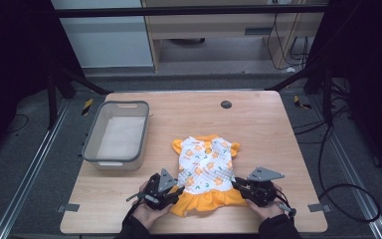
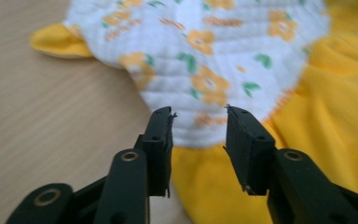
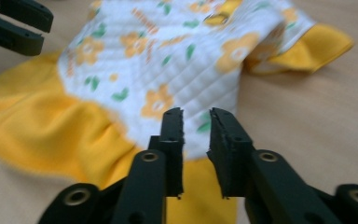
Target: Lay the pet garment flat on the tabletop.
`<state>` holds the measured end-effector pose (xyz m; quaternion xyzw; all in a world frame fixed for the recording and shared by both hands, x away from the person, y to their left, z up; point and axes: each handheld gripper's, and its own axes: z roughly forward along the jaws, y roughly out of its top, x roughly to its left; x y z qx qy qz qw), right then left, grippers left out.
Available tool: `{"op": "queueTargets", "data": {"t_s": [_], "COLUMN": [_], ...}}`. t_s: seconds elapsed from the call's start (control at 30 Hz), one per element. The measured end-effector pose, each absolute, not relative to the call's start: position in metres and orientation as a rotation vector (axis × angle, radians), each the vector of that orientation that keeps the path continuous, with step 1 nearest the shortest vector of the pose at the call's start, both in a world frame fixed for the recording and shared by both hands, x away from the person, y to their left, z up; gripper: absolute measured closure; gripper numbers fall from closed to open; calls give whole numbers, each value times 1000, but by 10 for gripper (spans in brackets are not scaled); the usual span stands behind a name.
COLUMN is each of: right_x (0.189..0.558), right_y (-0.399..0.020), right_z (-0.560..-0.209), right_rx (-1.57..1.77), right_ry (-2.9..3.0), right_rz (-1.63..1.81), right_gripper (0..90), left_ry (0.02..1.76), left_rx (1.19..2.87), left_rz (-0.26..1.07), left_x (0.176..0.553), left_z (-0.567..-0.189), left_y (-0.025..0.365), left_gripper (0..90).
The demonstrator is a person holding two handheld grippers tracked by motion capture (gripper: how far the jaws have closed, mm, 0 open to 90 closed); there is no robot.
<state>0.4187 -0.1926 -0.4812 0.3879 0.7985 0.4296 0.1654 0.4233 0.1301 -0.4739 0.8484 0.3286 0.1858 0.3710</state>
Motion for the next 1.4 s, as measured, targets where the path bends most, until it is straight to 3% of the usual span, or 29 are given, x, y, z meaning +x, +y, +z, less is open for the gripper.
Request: {"op": "queueTargets", "data": {"t_s": [0.2, 0.37, 0.43, 0.47, 0.53, 0.63, 0.7, 0.8, 0.93, 1.2, 1.23, 1.4], "right_x": [449, 472, 478, 478, 481, 482, 481, 481, 497, 514, 512, 494], "right_y": [-193, -189, -186, -186, -182, -178, -178, -176, -171, -159, -158, -168], "right_z": [-478, -479, -482, -482, -485, -484, -480, -473, -474, -494, -493, -471], "right_rx": [1162, 1212, 1217, 1217, 1222, 1211, 1191, 1149, 1122, 1149, 1138, 1119], "right_ry": [2189, 2189, 2220, 2220, 2270, 2312, 2326, 2316, 2276, 2265, 2253, 2172], "right_rz": [1261, 1285, 1282, 1282, 1276, 1285, 1302, 1343, 1336, 1156, 1134, 1190], "right_gripper": [611, 615, 657, 657, 758, 875, 885, 885, 879, 852, 817, 784], "left_ry": [974, 999, 994, 994, 969, 955, 941, 928, 933, 958, 964, 953], "left_rx": [2072, 2084, 2110, 2110, 2137, 2144, 2129, 2113, 2103, 2191, 2174, 2114], "left_rz": [443, 371, 354, 354, 328, 339, 365, 453, 603, 686, 682, 611], "left_x": [464, 483, 485, 485, 486, 484, 482, 481, 486, 495, 494, 480], "left_z": [-465, -474, -480, -480, -485, -485, -480, -473, -473, -489, -487, -469], "left_y": [135, 127, 124, 124, 121, 120, 121, 124, 123, 117, 118, 130], "left_gripper": [522, 498, 509, 520, 577, 763, 849, 864, 864, 819, 754, 631]}}
